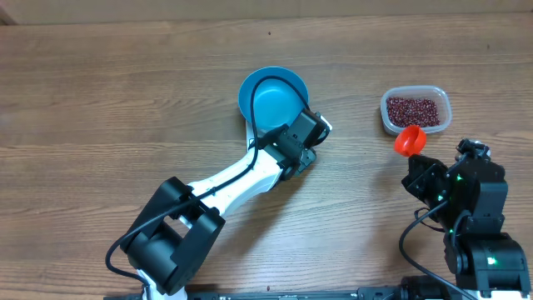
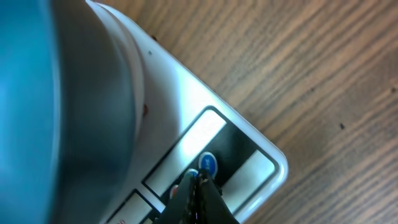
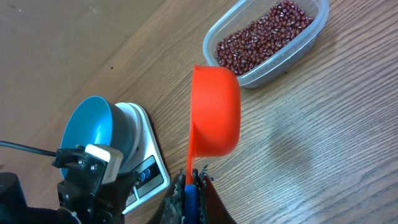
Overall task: Scoop item into bowl and weigh 150g on scale
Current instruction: 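Press the scale's TARE button with the left gripper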
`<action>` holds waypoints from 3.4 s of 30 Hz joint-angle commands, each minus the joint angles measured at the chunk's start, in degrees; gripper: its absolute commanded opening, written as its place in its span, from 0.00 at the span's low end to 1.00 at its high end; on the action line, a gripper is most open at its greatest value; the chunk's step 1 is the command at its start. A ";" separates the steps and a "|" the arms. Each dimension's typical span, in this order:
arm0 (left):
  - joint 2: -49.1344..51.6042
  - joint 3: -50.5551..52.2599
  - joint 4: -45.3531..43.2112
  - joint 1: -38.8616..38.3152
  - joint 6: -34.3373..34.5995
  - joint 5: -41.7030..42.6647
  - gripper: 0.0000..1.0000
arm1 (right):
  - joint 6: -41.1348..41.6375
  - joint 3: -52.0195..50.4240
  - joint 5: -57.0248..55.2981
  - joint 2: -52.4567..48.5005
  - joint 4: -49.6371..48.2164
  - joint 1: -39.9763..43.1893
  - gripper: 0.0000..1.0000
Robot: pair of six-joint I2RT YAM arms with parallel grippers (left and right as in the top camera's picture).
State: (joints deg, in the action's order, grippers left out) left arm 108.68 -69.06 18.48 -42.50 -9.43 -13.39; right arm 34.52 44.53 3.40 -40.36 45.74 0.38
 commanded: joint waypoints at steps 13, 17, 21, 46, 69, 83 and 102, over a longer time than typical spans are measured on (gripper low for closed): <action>4.15 0.09 0.17 0.26 2.16 -8.24 0.04 | 0.11 1.29 -0.79 0.20 0.09 0.00 0.04; 4.15 0.09 0.17 0.26 2.16 -8.24 0.04 | 0.11 1.29 -0.79 0.20 0.11 0.00 0.04; 4.15 0.09 0.57 0.26 2.16 -8.22 0.04 | 0.11 1.29 -0.81 0.20 0.11 0.00 0.04; 4.46 0.11 2.47 0.26 3.48 -7.52 0.04 | 0.11 1.29 -0.79 0.20 0.96 0.00 0.04; 4.46 0.24 2.21 0.26 2.75 -3.48 0.04 | 0.13 1.29 -0.79 0.20 0.94 0.00 0.04; 4.46 0.35 2.64 0.33 2.82 -4.02 0.04 | 0.11 1.29 -0.79 0.20 1.29 0.00 0.04; 4.46 0.35 2.64 0.52 6.49 -6.93 0.04 | 0.11 1.29 -0.79 0.20 1.31 0.00 0.04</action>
State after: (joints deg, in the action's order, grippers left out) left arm 112.18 -69.01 20.99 -42.35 -4.67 -19.29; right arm 34.52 44.53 3.38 -40.36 47.27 0.38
